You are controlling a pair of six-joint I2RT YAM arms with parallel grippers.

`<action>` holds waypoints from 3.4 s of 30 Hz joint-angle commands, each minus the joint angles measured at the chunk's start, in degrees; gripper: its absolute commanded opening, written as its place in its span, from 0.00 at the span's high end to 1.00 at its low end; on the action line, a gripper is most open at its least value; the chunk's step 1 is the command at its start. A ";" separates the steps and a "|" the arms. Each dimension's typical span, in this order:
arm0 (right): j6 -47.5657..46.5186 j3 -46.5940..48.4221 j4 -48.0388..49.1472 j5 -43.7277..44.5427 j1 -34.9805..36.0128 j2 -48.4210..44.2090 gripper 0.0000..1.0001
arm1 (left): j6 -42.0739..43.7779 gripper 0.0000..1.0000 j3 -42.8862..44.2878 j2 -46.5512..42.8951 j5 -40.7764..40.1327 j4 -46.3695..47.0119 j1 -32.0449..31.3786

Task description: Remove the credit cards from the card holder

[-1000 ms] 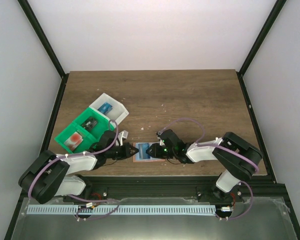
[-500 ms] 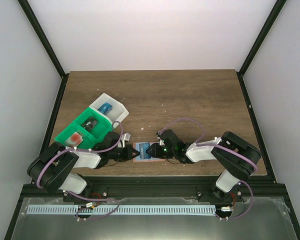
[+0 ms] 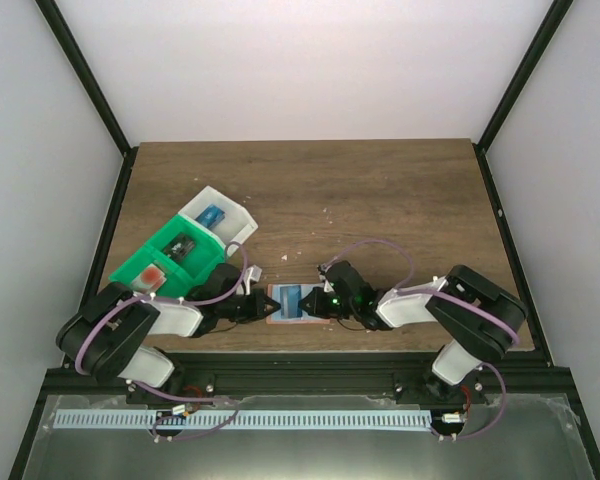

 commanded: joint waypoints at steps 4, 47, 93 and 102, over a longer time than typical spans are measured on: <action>-0.43 -0.72 0.52 -1.53 -0.43 -0.65 0.99 | -0.14 1.00 -1.47 2.40 -1.63 0.66 -0.30; 0.36 -7.31 -11.04 2.48 -6.26 -20.61 1.00 | 0.41 1.00 0.39 1.02 -5.14 -1.72 -0.39; 45.24 13.17 -37.62 -5.32 -7.19 -36.77 1.00 | 48.50 0.50 3.90 -28.96 -3.51 0.24 -14.02; 20.32 5.38 -26.16 -1.15 -7.19 -35.55 0.99 | 27.54 0.50 2.59 -35.37 -16.55 2.82 -14.08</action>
